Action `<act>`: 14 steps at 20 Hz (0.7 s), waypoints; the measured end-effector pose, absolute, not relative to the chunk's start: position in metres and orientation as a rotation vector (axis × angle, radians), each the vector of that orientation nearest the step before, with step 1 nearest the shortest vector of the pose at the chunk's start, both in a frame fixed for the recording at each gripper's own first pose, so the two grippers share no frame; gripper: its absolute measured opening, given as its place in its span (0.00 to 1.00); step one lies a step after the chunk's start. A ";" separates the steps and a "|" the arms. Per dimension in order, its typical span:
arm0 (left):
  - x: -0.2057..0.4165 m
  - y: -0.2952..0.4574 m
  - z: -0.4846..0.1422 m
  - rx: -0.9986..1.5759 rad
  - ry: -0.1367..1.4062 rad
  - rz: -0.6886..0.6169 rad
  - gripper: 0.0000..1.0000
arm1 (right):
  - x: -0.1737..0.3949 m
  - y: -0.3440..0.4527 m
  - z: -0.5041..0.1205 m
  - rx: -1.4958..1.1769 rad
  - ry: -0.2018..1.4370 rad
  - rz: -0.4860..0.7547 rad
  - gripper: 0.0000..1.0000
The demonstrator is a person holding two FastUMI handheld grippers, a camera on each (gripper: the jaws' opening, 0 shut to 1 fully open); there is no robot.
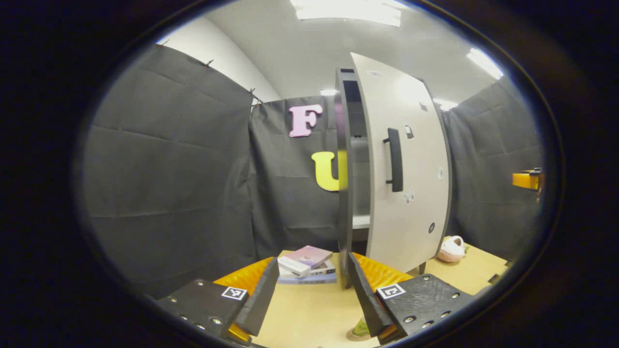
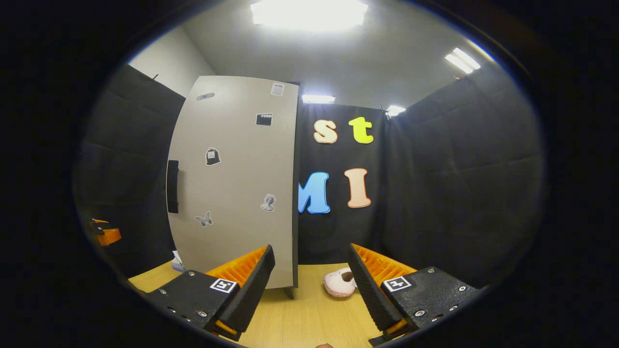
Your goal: Open the cabinet door with the right hand, grasp the bottle in the cabinet with the left hand and place it on the coaster, then close the cabinet door with the right hand.
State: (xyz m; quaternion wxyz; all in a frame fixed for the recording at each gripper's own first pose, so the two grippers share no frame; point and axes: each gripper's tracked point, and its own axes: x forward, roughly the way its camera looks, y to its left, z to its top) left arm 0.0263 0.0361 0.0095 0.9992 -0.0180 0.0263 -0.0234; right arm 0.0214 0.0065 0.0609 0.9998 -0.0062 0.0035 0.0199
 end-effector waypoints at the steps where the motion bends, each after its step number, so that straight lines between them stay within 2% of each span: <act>1: 0.028 0.031 0.011 -0.036 0.054 -0.048 0.86 | 0.021 0.000 0.059 -0.008 0.007 0.036 0.94; 2: 0.027 0.027 0.011 -0.035 0.055 -0.048 0.82 | 0.019 -0.005 0.058 -0.004 0.009 0.035 0.94; 4: 0.023 0.018 0.015 -0.038 0.056 -0.050 0.82 | 0.017 -0.017 0.055 0.005 0.013 0.030 0.94; 5: 0.021 0.013 0.017 -0.039 0.054 -0.052 0.86 | 0.015 -0.023 0.053 0.008 0.014 0.026 0.94; 14: 0.019 0.003 0.024 -0.021 0.041 -0.034 0.86 | 0.027 -0.052 0.045 0.037 0.013 -0.003 0.94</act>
